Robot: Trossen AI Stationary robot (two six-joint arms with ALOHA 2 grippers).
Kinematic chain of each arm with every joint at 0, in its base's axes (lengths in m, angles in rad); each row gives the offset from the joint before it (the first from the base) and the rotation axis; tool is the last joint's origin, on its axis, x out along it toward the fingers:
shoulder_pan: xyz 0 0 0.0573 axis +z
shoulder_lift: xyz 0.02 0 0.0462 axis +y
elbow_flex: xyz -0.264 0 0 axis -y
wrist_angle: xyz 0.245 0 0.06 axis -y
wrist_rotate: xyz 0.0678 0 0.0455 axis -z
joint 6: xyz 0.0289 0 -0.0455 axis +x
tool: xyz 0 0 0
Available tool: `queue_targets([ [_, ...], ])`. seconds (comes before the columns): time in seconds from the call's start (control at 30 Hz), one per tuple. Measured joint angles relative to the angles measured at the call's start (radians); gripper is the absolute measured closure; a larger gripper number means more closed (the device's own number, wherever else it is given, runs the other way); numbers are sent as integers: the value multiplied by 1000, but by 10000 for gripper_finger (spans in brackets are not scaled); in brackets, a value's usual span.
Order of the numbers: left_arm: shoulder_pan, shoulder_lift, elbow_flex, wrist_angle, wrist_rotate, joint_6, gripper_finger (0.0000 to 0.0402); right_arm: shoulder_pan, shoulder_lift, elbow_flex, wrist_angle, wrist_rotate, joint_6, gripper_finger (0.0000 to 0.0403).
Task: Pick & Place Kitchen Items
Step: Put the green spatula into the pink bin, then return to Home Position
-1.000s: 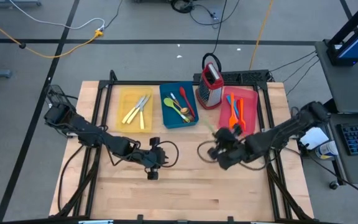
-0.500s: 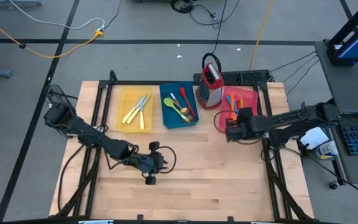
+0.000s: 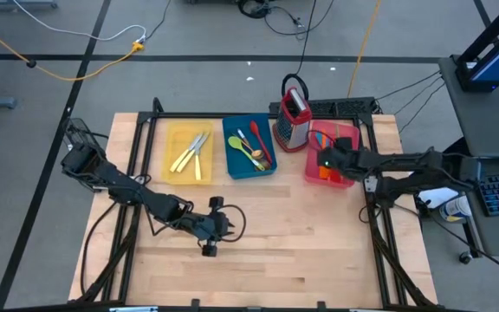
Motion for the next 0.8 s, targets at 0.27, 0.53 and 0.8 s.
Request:
queue_targets([
  [0.27,0,0,0,-8,1,86,314,-58,0,-91,157,-18,-69,361],
  [0.53,28,0,0,-11,1,125,314,-57,0,-97,171,-17,-91,300],
  [0.8,77,-45,0,-145,3,42,314,-55,-20,-92,247,-134,-221,289],
])
